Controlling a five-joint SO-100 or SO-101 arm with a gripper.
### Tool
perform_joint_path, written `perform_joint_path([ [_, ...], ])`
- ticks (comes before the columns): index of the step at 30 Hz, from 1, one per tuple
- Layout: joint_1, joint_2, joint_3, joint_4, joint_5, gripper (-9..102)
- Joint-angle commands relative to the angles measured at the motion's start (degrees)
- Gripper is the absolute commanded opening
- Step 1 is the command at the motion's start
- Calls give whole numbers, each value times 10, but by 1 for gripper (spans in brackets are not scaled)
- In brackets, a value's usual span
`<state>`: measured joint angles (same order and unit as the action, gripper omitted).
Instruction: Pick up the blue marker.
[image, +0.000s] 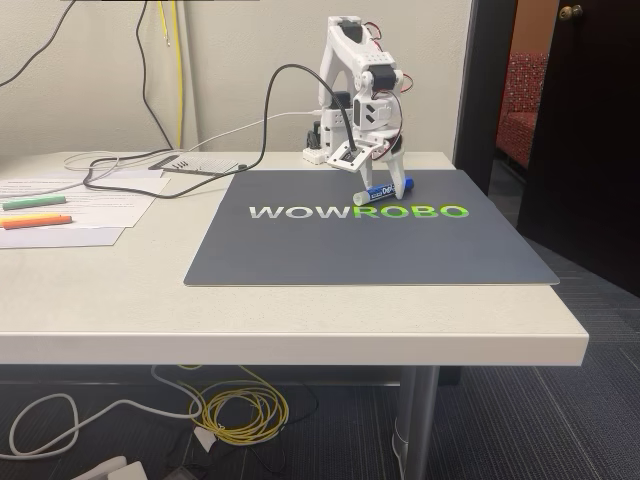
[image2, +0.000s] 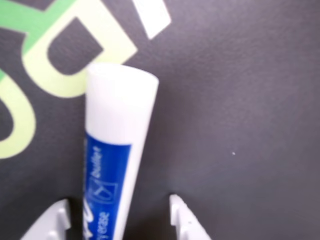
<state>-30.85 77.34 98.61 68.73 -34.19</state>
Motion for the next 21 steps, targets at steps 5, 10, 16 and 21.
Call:
perform_joint_path([
  [5, -2, 4, -22, -3, -4, 19],
  [10, 0, 4, -22, -3, -3, 16],
  [16, 1, 4, -22, -3, 0, 14],
  [21, 1, 3, -22, -3, 2, 12],
])
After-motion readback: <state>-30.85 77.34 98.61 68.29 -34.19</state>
